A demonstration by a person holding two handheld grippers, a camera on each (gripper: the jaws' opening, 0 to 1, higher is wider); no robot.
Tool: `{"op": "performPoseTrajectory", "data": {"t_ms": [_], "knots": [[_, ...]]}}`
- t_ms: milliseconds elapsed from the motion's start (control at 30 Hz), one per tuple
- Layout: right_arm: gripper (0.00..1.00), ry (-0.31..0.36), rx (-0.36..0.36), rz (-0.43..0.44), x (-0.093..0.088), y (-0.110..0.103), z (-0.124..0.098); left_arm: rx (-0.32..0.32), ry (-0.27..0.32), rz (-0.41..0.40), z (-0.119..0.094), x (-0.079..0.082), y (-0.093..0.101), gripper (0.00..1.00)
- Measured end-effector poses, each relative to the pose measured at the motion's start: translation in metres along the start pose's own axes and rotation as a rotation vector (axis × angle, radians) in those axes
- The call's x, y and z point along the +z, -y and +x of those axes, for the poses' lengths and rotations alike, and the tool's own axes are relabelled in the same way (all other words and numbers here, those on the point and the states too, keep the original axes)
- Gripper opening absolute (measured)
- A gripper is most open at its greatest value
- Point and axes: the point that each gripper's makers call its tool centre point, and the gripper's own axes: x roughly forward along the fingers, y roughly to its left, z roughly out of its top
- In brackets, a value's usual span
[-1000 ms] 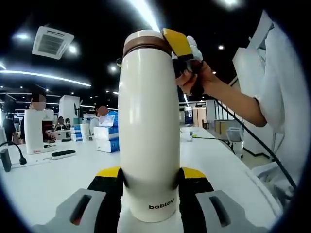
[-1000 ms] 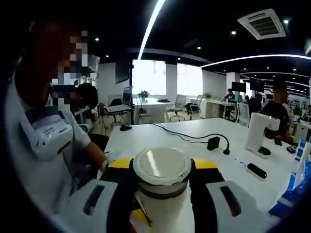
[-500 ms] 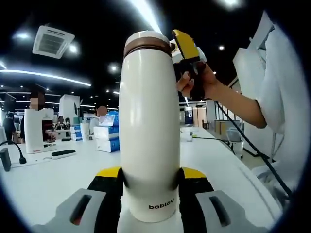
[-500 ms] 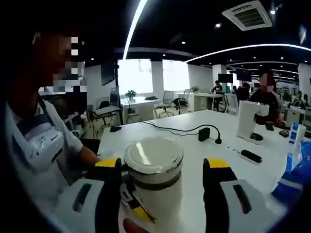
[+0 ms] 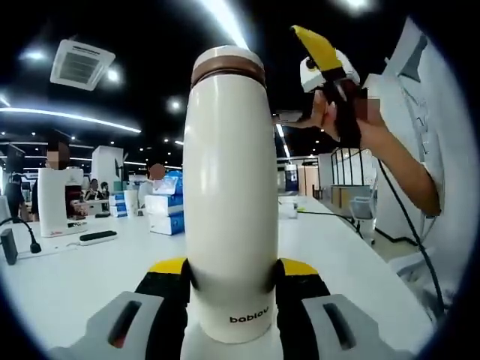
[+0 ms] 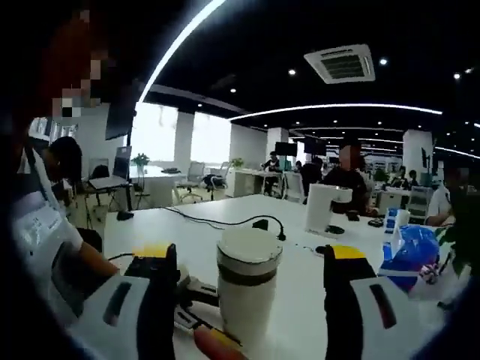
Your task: Grasp the water cup twist off the cup lid place the cup lid on the table
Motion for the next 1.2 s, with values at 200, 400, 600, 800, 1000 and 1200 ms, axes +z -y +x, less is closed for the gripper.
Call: {"op": "performPoseTrajectory", "data": {"t_ms": [200,400,600,800,1000,1200], "knots": [[0.76,0.095,-0.206,0.061,0.005,0.008,-0.015,-0.001,0.001,-0.001,0.001,0.000,0.000,0.46],[0.70,0.101,-0.259,0.070,0.000,-0.002,-0.012,-0.002,0.000,-0.003,0.000,0.000,0.000,0.46],[0.73,0.081,-0.291,0.050,-0.005,-0.004,-0.010,-0.004,0.000,-0.008,0.001,0.000,0.000,0.46],[0.73,0.111,-0.338,0.066,0.002,-0.011,-0.018,-0.004,-0.001,-0.008,0.000,-0.001,0.000,0.46],[0.73,0.081,-0.329,0.077,-0.007,-0.004,-0.003,-0.004,-0.002,-0.015,0.000,-0.001,0.000,0.46],[0.71,0.042,-0.282,0.083,-0.014,0.015,0.033,-0.004,-0.002,-0.012,0.000,-0.002,-0.001,0.46]]}}
